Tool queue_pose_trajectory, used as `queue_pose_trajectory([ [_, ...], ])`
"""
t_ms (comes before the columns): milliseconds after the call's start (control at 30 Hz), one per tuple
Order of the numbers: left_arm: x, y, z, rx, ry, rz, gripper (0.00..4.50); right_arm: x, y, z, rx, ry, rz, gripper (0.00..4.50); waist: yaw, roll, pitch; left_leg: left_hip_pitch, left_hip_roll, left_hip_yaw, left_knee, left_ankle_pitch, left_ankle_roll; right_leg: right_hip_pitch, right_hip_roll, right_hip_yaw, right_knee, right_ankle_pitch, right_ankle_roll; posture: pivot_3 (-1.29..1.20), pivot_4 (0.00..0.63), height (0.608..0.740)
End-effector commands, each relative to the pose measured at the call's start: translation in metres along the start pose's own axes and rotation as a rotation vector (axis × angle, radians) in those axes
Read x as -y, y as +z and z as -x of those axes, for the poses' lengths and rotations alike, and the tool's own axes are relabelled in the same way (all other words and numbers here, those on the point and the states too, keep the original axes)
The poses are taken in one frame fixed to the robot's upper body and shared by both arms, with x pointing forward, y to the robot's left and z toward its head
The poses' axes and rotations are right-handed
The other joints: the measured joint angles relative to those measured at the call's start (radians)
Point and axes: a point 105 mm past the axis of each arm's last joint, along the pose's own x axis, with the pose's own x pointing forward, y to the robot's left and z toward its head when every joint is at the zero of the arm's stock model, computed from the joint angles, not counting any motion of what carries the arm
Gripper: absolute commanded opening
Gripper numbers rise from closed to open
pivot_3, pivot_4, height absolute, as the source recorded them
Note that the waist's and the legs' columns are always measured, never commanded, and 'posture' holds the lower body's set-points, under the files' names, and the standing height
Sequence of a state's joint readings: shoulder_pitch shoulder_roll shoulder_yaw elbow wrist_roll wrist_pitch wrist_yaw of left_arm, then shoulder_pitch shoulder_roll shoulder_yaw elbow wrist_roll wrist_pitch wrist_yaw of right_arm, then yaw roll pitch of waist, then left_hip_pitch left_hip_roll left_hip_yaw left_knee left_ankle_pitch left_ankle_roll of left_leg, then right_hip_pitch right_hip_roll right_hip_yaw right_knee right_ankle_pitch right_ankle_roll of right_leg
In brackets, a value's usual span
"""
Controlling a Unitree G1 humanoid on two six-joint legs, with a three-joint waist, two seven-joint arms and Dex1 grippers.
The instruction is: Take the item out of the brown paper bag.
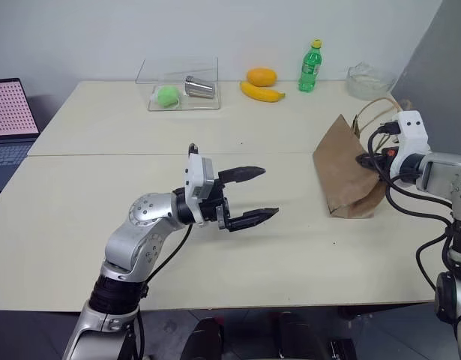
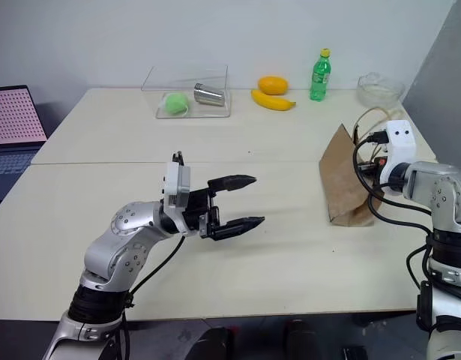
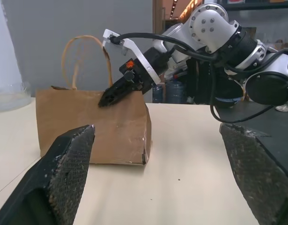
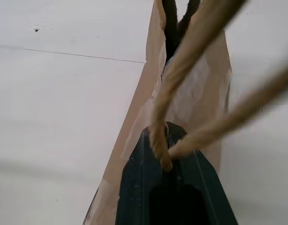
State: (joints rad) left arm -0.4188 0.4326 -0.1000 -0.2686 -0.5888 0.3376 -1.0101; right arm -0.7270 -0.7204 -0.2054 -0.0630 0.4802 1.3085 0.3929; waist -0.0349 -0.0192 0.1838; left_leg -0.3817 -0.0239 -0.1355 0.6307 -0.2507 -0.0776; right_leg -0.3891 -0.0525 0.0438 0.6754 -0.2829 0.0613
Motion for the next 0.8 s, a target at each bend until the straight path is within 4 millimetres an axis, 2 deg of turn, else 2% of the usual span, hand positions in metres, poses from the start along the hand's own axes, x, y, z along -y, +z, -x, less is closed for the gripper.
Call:
queue_pose_trajectory([
  [33,0.004,0.014,-0.003,0.026,-0.028,-0.053,4.48,-0.004,0.013,0.005,0.041,0.019,0.049,0.03,0.000,0.000,0.000,0.000,0.000,0.000,0.000,0.000,0.000,0.000,0.000,0.000,0.000,0.000,0.000,0.00,0.150,0.740],
  [167,0.003,0.012,-0.001,0.020,-0.019,-0.049,4.48,-0.012,0.022,0.008,0.064,0.049,0.161,0.03,0.000,0.000,0.000,0.000,0.000,0.000,0.000,0.000,0.000,0.000,0.000,0.000,0.000,0.000,0.000,0.00,0.150,0.740],
  [233,0.002,0.012,0.000,0.017,-0.003,-0.043,4.48,-0.020,0.033,0.010,0.102,0.079,0.227,0.03,0.000,0.000,0.000,0.000,0.000,0.000,0.000,0.000,0.000,0.000,0.000,0.000,-0.001,0.000,0.000,0.00,0.150,0.740],
  [467,-0.006,0.011,0.009,0.031,0.102,0.001,4.48,-0.042,0.052,0.010,0.168,0.167,0.566,0.03,-0.003,0.001,0.002,-0.001,0.000,0.000,0.000,0.000,0.000,-0.001,0.000,0.000,-0.001,0.000,0.000,0.00,0.150,0.740],
  [600,0.001,0.008,0.020,0.017,0.162,0.033,4.48,-0.063,0.062,0.002,0.219,0.263,0.742,0.03,-0.006,0.001,0.003,-0.001,0.000,0.000,0.000,0.000,0.000,-0.001,0.000,0.000,-0.003,0.000,0.000,0.00,0.150,0.740],
  [800,0.000,0.011,0.036,0.049,0.371,0.009,4.48,-0.099,0.078,-0.022,0.330,0.409,0.989,0.03,-0.012,0.001,0.004,-0.001,0.001,0.000,0.000,0.000,0.000,-0.001,0.000,0.000,-0.003,0.000,0.000,0.00,0.150,0.740],
])
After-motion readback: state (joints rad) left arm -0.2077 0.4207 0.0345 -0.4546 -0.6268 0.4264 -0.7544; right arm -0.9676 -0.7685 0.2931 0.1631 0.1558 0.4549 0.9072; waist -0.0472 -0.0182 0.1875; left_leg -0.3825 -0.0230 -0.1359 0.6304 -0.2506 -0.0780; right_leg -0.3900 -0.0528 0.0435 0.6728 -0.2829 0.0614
